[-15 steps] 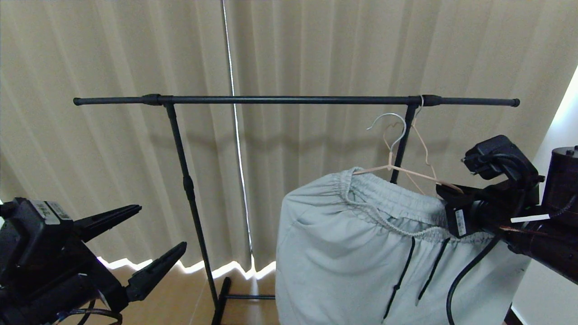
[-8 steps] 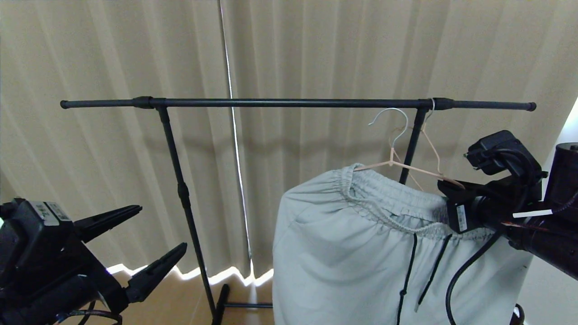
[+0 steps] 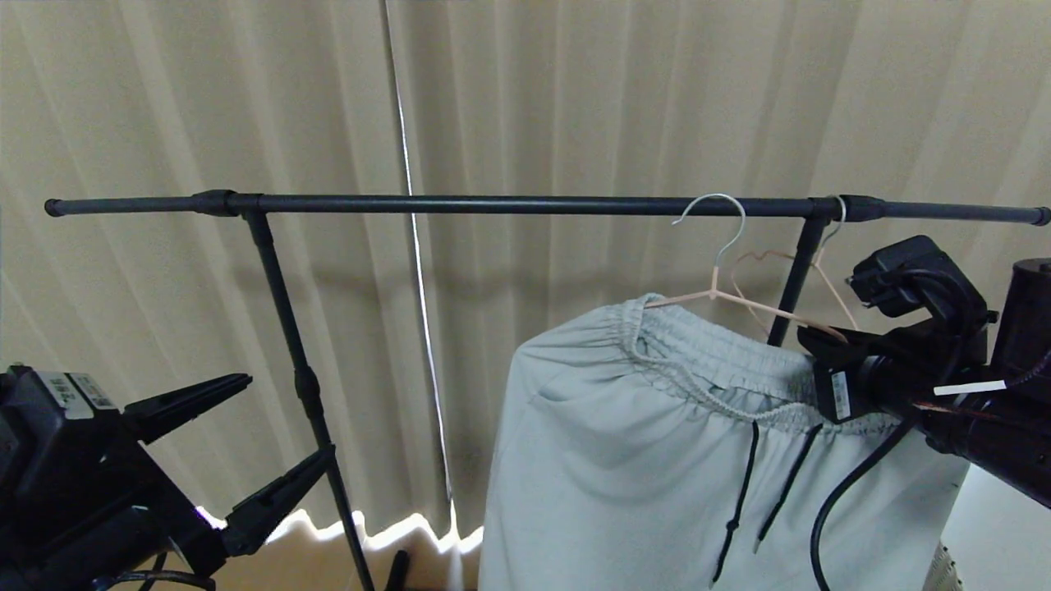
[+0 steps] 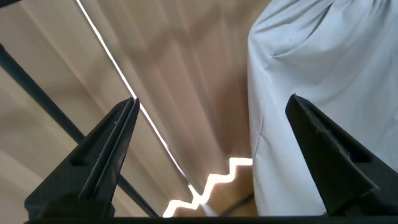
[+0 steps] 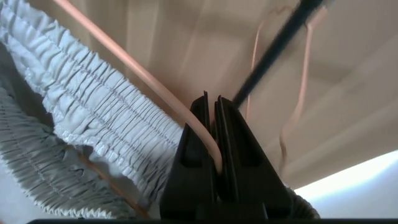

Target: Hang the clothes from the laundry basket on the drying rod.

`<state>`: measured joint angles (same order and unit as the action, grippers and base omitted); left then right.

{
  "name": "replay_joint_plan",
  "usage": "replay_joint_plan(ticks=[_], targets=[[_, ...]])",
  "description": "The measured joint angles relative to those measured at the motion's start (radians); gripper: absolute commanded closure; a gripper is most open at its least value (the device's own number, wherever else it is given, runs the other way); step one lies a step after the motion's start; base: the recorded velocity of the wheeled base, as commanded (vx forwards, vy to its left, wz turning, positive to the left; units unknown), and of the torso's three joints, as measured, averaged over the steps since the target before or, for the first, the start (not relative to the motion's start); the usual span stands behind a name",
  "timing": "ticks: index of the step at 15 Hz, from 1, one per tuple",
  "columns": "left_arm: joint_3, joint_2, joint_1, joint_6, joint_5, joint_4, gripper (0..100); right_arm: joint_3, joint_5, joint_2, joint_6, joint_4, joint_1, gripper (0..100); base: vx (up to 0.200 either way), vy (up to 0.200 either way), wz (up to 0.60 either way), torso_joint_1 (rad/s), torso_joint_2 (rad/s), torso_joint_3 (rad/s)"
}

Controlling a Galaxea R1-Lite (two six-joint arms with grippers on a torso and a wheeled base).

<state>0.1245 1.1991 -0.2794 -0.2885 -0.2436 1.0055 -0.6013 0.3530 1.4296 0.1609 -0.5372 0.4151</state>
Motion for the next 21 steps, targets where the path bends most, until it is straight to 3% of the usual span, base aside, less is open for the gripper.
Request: replay_joint_plan(ticks=[5, 9, 15, 21], targets=[[-0.011, -0.007, 0.001, -0.001, 0.000, -0.001, 0, -0.049, 0.000, 0.029, 0.001, 0.002, -0.030, 100, 0.000, 0.000, 0.00, 0.000, 0.00, 0.000], [-0.014, -0.015, 0.004, 0.000, 0.000, -0.001, 0, -0.194, 0.011, 0.122, 0.002, 0.011, -0.050, 100, 0.000, 0.000, 0.00, 0.000, 0.00, 0.000], [-0.014, -0.017, 0.008, 0.000, 0.000, -0.001, 0, -0.414, 0.099, 0.318, 0.003, 0.097, -0.069, 100, 0.000, 0.000, 0.00, 0.000, 0.00, 0.000], [-0.016, -0.017, 0.008, 0.000, 0.000, -0.001, 0, -0.462, 0.111, 0.400, 0.003, 0.101, -0.093, 100, 0.000, 0.000, 0.00, 0.000, 0.00, 0.000]])
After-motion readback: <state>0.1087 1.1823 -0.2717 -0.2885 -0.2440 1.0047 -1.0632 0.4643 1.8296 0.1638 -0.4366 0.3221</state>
